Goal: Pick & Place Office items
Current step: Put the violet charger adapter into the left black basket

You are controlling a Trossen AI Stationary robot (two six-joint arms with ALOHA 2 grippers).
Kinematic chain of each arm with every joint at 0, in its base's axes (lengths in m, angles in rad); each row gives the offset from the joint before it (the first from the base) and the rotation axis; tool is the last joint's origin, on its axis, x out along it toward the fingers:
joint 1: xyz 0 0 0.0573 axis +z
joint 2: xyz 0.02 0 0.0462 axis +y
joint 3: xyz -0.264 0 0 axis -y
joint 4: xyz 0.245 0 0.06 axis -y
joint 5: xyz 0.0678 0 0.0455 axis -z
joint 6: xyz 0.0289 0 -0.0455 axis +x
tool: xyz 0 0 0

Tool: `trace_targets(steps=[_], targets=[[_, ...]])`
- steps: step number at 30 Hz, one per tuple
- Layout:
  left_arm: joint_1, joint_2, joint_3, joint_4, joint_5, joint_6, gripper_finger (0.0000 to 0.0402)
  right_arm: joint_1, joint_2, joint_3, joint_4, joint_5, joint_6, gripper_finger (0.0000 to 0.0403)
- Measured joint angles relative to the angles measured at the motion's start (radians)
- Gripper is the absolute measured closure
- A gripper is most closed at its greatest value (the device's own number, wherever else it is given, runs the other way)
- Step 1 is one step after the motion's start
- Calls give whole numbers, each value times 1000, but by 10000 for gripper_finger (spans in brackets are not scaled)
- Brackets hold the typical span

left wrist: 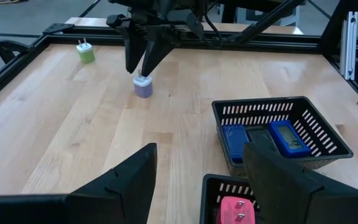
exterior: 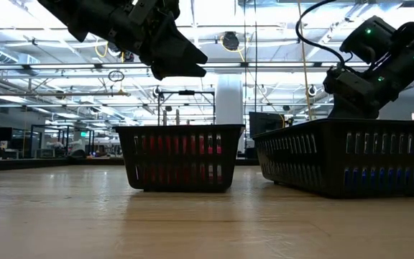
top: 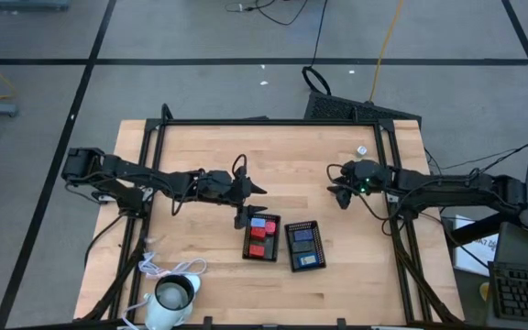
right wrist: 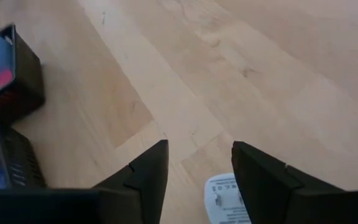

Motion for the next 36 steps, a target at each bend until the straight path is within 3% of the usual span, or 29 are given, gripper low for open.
trace_targets(steps=[8, 11, 15, 36], targets=[[0, 0, 0, -13, 0, 0, 163, 36, -45, 2, -20, 9, -130, 244], [0, 0, 0, -20, 0, 0, 163, 46, -70, 2, -90, 71, -146, 242], [0, 0, 0, -21, 0, 1, 163, 68, -95, 2, -153, 169, -147, 242], [0, 0, 0, -22, 0, 16, 163, 186, -51, -27, -161, 264, -106, 243]])
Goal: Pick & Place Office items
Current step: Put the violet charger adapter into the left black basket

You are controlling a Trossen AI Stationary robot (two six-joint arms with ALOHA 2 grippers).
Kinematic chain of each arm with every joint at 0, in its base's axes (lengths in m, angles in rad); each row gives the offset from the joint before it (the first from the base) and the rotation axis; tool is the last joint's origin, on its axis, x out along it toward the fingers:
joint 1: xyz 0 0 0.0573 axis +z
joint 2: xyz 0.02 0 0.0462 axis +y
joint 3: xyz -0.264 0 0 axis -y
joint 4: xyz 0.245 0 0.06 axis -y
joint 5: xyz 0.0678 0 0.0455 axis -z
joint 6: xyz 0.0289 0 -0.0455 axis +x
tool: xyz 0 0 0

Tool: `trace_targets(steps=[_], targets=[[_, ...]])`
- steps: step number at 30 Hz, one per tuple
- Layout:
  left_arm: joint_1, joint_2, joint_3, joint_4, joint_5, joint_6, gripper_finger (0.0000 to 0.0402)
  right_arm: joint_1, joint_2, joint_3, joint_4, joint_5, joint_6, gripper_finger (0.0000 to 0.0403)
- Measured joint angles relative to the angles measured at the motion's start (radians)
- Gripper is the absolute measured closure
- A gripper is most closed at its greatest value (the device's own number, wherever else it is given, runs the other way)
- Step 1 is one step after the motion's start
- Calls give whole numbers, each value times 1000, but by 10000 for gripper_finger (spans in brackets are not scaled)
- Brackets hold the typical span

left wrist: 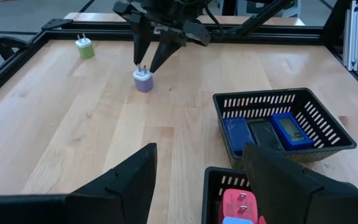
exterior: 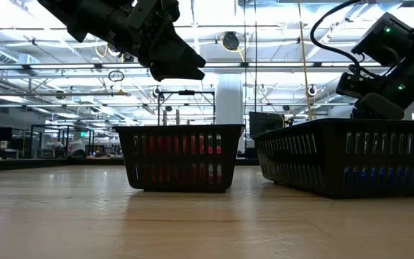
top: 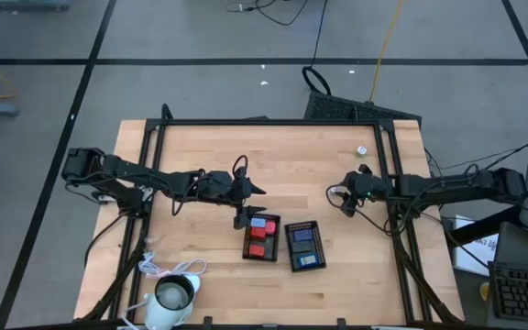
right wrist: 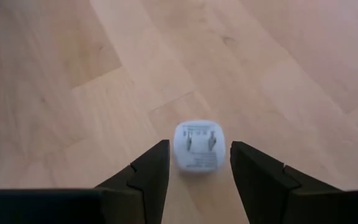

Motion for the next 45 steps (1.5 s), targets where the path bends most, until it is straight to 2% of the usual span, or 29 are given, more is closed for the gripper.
trace_targets(steps=[5, 10, 13, 17, 22, 25, 39, 45], targets=[[0, 0, 0, 0, 0, -18, 163, 30, 0, -4, -62, 13, 62, 243], [0, 0, 0, 0, 0, -18, 163, 53, 0, -95, 14, 26, 156, 241], [0, 0, 0, -1, 0, -19, 163, 69, 0, -177, 115, 28, 222, 226], [0, 0, 0, 0, 0, -18, 163, 85, 28, -260, 343, 22, 216, 193], [4, 0, 0, 0, 0, -21, 163, 93, 85, -253, 331, 78, 185, 165], [4, 0, 0, 0, -1, -21, 163, 93, 127, -254, 342, 112, 173, 167], [5, 0, 0, 2, -24, -19, 163, 92, 309, -255, 592, 133, 91, 166], [5, 0, 0, 5, -24, -17, 163, 92, 389, -221, 641, 139, 80, 166]])
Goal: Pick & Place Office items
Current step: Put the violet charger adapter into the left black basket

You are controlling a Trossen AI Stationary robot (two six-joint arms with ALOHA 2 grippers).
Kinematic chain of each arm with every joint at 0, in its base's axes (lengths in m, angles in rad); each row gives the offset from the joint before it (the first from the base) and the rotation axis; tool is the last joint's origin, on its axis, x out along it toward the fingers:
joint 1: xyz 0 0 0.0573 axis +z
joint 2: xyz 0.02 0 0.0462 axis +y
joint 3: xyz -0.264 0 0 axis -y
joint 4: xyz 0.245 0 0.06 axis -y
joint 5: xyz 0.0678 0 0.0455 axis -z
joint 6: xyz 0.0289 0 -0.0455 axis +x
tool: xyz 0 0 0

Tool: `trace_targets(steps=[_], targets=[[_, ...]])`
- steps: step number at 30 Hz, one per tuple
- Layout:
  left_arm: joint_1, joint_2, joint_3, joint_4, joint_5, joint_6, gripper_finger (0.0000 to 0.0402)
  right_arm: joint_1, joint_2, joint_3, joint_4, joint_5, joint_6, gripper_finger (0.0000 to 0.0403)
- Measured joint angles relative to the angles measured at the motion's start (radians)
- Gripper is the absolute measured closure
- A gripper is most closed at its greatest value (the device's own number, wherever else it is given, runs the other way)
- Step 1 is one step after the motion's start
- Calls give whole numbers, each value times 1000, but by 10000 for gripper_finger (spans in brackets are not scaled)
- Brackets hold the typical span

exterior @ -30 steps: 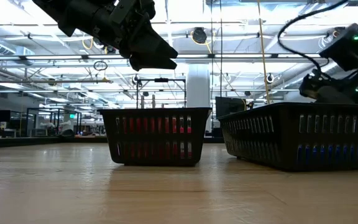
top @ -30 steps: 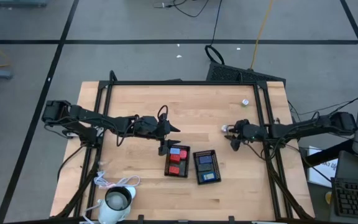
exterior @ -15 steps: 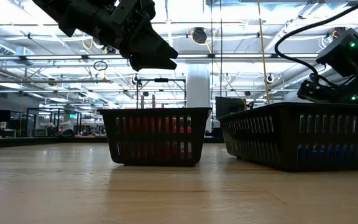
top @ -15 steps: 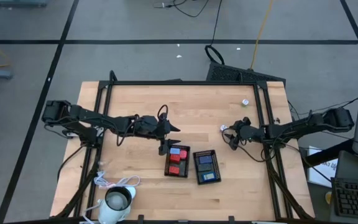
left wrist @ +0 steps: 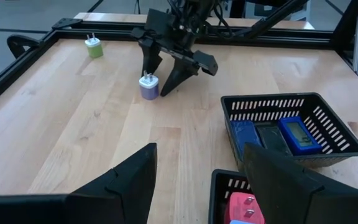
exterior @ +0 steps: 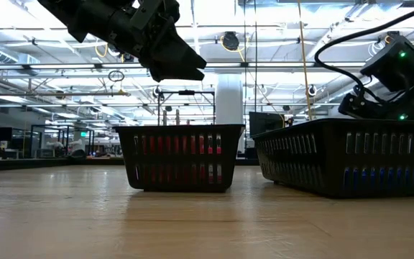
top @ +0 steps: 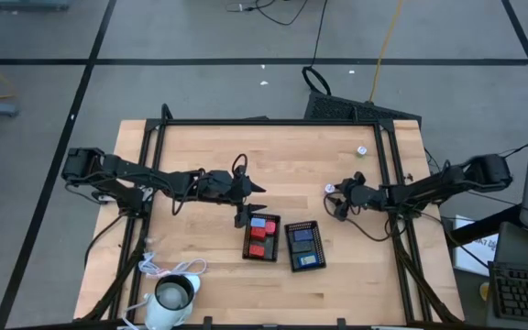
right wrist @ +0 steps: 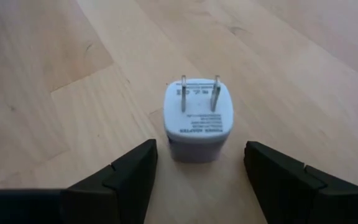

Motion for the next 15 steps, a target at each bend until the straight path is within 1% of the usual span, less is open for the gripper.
trace_targets(steps=[3, 8, 12, 15], targets=[[0, 0, 0, 0, 0, 0, 163, 0, 33, 2, 31, 5, -12, 174], [0, 0, 0, 0, 0, -1, 163, 0, 65, 2, 105, -5, -19, 199], [0, 0, 0, 0, 0, -1, 163, 0, 83, 2, 116, -2, -17, 219], [0, 0, 0, 0, 0, -1, 163, 0, 93, 2, 128, 22, 7, 237]])
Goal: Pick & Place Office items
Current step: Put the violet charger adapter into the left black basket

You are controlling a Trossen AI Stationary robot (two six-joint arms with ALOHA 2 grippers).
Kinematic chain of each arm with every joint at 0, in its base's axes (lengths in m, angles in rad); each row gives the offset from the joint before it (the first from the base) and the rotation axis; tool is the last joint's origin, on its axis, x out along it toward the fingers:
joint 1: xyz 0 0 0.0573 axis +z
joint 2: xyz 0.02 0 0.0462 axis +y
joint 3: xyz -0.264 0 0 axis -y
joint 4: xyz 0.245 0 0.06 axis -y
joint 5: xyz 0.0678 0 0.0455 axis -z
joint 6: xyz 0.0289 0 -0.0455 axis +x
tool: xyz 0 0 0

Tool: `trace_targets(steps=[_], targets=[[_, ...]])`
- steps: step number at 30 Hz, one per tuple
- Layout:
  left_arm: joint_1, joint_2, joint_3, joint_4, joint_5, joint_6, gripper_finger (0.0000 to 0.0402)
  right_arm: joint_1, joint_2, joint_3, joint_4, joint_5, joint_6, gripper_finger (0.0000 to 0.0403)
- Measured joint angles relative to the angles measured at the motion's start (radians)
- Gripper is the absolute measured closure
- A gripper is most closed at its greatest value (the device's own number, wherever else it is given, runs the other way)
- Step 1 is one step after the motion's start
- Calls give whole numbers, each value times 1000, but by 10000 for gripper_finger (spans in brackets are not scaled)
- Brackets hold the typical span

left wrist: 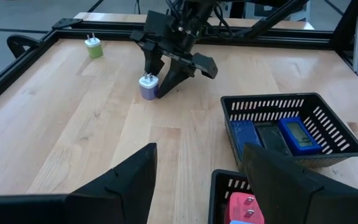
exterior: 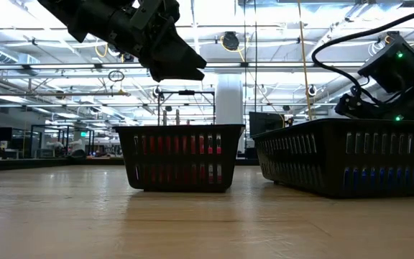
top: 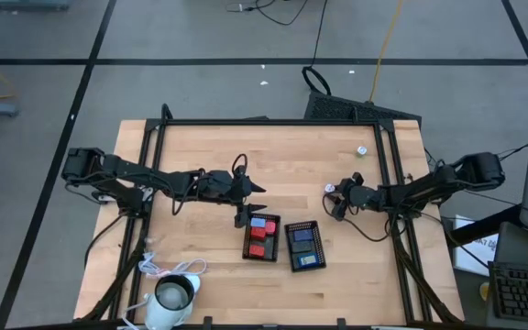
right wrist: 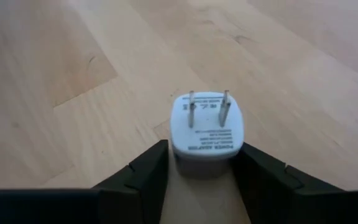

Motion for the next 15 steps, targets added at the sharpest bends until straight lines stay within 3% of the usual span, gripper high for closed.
trace_targets(steps=[6, 9, 15], targets=[[0, 0, 0, 1, 0, -2, 163, 0, 5, 0, 49, 25, -4, 285], [0, 0, 0, 4, -5, -7, 163, 0, 4, 0, 77, 26, -27, 287], [0, 0, 0, 52, -119, -81, 163, 0, 3, 15, 241, 25, -166, 287]])
